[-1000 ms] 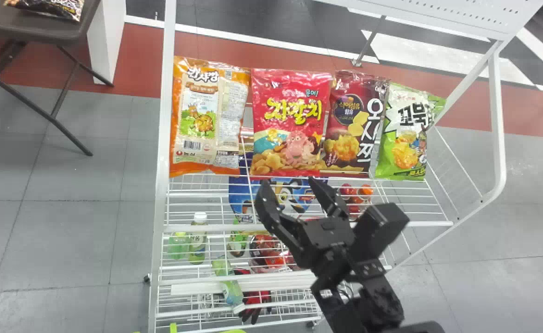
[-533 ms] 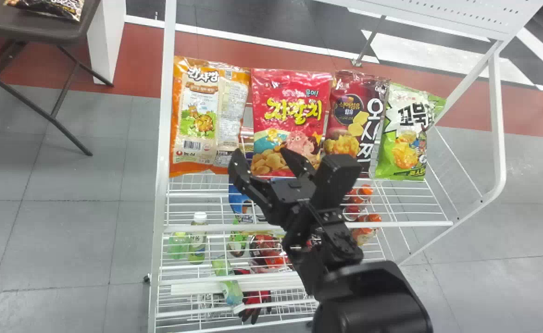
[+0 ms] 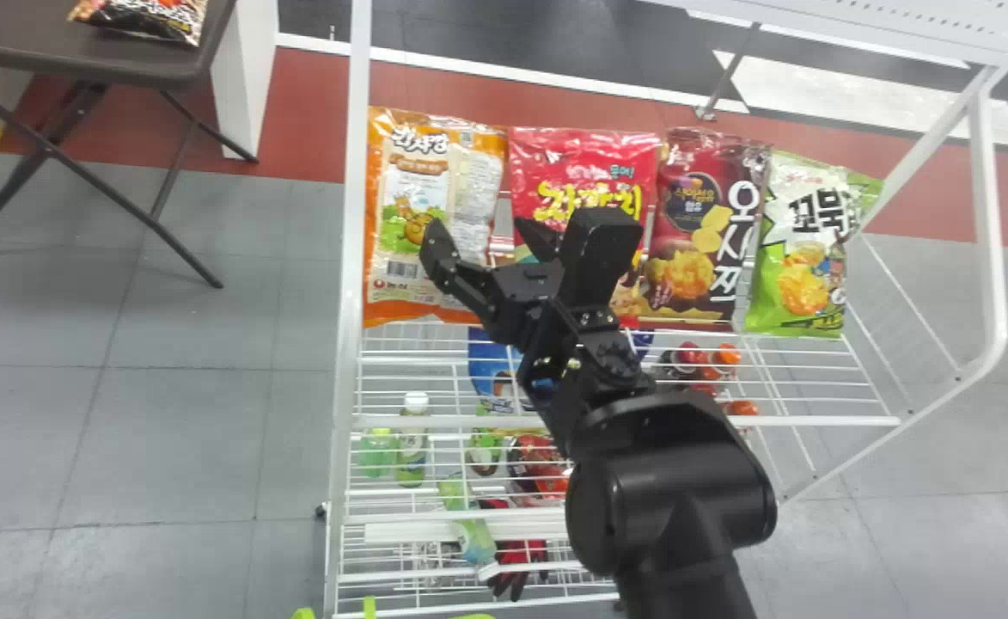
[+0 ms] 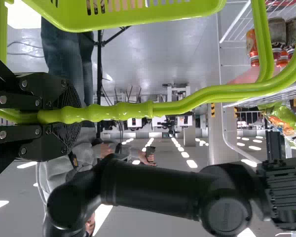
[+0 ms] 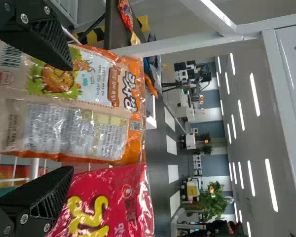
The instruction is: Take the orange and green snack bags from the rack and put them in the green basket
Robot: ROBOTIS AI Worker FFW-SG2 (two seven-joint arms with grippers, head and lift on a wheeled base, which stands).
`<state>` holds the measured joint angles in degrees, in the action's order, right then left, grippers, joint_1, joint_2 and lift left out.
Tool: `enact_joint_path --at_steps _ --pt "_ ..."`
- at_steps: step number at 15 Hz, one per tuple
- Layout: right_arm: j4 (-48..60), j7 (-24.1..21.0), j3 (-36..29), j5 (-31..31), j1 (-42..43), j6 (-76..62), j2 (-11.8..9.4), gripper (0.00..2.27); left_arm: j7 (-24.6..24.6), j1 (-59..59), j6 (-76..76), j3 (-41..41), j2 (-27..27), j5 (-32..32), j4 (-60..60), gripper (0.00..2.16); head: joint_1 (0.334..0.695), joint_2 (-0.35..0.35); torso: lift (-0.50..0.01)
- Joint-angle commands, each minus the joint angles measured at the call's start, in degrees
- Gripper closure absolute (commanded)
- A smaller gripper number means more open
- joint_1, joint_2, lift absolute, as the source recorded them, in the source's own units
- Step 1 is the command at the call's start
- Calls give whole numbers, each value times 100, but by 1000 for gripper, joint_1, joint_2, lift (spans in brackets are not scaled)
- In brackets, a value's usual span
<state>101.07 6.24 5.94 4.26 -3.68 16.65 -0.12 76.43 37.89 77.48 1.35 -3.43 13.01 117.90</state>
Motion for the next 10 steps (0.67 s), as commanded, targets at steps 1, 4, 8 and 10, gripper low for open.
enact_joint_path --at_steps 1,4,8,10 --pt "-395 0 39 -83 289 -17 17 97 12 -80 18 -47 0 18 -56 2148 695 -236 0" --pt "-712 44 39 -75 535 1 17 157 39 -239 18 -64 0 70 -215 2148 695 -220 0" --pt "-808 343 74 -4 737 493 17 444 48 -397 18 -64 26 97 -399 2148 695 -201 0" --pt "-782 536 127 -22 755 669 17 1119 30 -458 18 -47 35 114 -469 2148 695 -183 0"
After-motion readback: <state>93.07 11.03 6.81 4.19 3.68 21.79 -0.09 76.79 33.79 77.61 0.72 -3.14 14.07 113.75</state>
